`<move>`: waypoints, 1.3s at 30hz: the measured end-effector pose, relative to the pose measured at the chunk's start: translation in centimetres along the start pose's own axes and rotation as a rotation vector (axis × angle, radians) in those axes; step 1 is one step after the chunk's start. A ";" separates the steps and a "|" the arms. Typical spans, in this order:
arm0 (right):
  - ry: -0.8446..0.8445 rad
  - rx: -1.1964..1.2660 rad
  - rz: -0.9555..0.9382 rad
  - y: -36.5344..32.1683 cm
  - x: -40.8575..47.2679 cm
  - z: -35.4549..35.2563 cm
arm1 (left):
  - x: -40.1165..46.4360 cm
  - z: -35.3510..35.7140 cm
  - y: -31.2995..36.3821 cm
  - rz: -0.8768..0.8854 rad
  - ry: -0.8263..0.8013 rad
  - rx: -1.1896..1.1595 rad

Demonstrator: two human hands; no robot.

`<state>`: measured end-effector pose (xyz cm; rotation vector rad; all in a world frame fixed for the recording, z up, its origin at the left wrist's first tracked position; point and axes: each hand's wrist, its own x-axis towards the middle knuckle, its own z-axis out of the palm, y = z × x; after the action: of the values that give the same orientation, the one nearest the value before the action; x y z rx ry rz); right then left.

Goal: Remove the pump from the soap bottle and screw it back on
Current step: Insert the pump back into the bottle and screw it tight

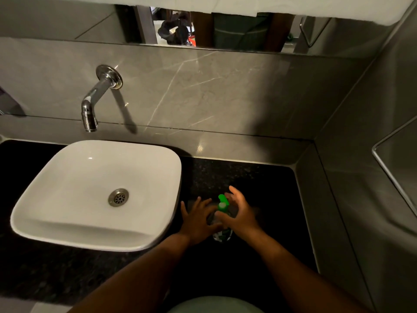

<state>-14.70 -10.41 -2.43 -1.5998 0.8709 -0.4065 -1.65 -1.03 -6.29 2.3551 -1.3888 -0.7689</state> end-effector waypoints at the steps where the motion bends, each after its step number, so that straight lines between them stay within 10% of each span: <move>1: 0.000 0.033 0.004 0.2 0.0 0.0 | -0.1 -0.1 0.0 0.002 0.000 0.007; 39: 0.073 -0.097 -0.026 0.3 0.1 -0.3 | -0.3 -0.3 0.8 -0.007 0.007 -0.027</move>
<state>-14.96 -10.69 -2.71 -1.6958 0.9381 -0.4496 -2.20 -1.16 -5.58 2.3410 -1.3598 -0.7762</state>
